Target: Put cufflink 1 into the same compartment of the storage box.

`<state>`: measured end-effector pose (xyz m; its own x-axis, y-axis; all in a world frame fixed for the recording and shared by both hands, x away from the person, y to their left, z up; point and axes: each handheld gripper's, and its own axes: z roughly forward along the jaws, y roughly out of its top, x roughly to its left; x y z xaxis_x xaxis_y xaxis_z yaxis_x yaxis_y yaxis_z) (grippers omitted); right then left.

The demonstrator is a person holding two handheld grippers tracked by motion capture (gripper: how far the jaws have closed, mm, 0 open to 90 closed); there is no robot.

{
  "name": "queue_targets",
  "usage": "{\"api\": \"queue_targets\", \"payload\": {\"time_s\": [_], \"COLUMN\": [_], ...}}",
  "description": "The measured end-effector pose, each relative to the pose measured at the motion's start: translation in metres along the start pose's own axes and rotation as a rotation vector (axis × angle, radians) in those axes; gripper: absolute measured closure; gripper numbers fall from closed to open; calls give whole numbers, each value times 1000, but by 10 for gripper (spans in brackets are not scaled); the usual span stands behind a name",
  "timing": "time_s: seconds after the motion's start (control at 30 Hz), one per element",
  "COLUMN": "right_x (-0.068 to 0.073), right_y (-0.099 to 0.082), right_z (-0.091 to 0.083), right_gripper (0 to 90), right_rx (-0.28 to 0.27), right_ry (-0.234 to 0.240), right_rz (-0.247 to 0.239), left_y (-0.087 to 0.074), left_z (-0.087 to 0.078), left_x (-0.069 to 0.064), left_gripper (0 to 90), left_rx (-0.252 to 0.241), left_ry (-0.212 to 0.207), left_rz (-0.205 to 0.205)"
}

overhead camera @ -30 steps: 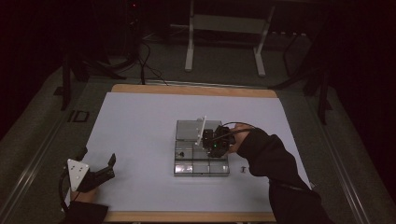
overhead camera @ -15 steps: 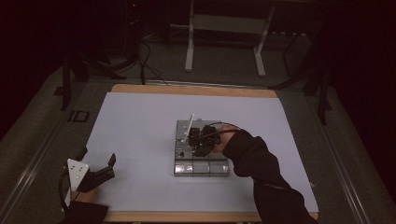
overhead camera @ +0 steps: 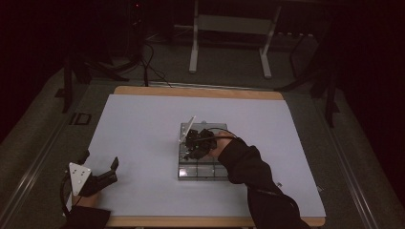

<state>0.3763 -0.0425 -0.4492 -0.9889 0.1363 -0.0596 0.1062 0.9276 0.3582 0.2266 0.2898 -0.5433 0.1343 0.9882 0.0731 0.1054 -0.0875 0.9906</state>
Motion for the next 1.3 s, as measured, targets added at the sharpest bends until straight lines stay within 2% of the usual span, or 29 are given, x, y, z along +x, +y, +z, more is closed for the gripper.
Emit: {"api": "queue_targets", "payload": {"time_s": [0.13,0.4,0.63,0.67,1.1,1.3], "right_x": [-2,-8,-8,-9,-9,-8], "right_y": [-2,-4,-7,-8,-6,-5], "right_z": [11,30,43,45,45,37], "right_gripper": [732,732,731,731,705,680], "right_rx": [-12,5,41,41,76,75], "right_ry": [-14,-54,-46,-44,-25,-27], "right_rz": [25,81,86,99,92,89], "left_y": [0,0,0,0,0,0], "left_z": [0,0,0,0,0,0], "left_x": [0,0,0,0,0,0], "left_gripper": [28,29,28,28,29,28], "left_rx": [-1,0,0,0,2,2], "left_ry": [-2,-3,-4,-4,-3,-3], "left_rz": [0,0,0,1,-1,-2]}}
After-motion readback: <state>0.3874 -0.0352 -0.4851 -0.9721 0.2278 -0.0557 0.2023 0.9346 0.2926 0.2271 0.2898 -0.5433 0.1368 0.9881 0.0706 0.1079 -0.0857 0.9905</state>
